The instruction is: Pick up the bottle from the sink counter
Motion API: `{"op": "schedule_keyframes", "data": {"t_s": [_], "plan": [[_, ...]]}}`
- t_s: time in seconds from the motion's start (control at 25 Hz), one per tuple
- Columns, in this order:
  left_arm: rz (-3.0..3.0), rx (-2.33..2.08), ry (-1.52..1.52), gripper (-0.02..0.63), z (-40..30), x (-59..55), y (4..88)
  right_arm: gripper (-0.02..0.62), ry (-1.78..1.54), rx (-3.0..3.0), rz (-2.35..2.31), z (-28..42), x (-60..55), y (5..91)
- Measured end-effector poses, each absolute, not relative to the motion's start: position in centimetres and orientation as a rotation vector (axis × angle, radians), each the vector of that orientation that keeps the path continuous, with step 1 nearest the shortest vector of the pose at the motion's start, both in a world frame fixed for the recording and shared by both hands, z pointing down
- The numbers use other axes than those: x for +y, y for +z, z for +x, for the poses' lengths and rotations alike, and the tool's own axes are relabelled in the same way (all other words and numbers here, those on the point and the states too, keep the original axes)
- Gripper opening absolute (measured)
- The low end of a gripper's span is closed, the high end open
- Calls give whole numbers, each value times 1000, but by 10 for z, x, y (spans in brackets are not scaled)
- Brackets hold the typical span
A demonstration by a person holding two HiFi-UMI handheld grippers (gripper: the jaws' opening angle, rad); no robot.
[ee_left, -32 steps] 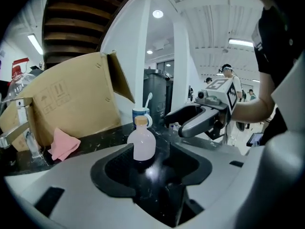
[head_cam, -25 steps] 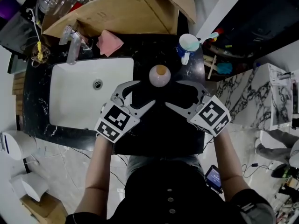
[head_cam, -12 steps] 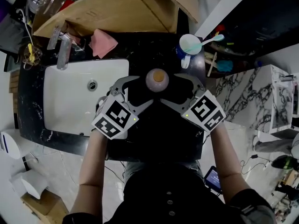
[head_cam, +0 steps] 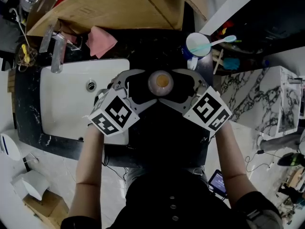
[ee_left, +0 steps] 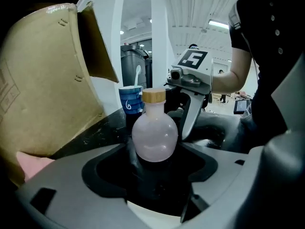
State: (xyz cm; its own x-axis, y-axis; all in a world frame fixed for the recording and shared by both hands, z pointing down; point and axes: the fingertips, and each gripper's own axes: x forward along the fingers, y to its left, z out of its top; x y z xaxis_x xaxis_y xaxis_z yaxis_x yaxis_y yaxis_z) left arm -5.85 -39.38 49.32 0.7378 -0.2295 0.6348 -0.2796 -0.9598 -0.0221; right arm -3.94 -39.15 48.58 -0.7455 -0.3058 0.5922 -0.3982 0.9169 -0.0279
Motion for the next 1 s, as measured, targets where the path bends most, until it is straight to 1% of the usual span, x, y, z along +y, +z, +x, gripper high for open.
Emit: {"op": "schedule_keyframes", "data": {"t_s": [0.48, 1.0], "plan": [[2928, -165, 1158, 333, -48, -393, 503, 331, 175, -2433, 412, -43, -390, 498], [2942, 23, 1125, 334, -42, -391, 506, 334, 188, -2425, 375, -43, -390, 501]]}}
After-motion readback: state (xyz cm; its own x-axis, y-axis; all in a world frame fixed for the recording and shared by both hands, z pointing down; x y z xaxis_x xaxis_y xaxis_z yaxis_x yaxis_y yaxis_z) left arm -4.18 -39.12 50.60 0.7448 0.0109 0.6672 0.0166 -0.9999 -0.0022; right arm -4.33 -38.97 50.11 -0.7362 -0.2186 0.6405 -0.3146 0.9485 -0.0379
